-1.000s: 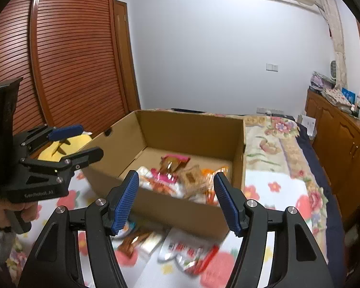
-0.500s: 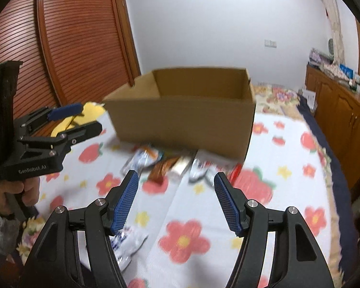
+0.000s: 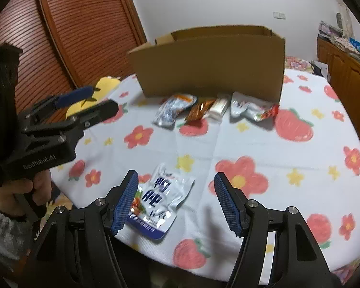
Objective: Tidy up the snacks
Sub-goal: 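Move right gripper down to the white duck-neck pouch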
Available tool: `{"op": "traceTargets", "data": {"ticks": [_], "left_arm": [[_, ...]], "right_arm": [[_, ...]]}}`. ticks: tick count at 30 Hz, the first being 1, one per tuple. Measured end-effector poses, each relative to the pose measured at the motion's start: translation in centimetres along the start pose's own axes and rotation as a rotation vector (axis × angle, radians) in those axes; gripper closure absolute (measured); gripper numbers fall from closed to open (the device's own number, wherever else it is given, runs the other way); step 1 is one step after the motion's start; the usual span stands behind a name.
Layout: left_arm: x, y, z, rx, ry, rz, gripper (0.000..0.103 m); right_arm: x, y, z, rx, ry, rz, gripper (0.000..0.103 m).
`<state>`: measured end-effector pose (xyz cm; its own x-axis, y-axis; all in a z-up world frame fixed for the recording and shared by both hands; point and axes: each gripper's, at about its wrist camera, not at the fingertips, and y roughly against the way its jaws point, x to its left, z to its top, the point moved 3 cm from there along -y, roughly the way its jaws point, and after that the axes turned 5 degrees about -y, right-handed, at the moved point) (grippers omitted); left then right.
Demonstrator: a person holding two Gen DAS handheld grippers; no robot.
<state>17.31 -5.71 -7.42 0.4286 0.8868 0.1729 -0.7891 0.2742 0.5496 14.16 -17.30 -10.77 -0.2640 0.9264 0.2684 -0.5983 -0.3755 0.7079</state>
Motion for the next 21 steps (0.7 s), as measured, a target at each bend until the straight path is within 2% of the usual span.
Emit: {"op": "traceTargets", "data": {"ticks": [13, 21], "left_arm": [[1.3, -0.6, -2.8, 0.033, 0.054, 0.005, 0.025], [1.8, -1.2, -3.6, 0.038, 0.076, 0.001, 0.025]], "right_arm": [[1.5, -3.3, -2.0, 0.079, 0.014, 0.006, 0.036], [2.6, -4.5, -2.1, 0.059, 0.087, -0.063, 0.034]]}}
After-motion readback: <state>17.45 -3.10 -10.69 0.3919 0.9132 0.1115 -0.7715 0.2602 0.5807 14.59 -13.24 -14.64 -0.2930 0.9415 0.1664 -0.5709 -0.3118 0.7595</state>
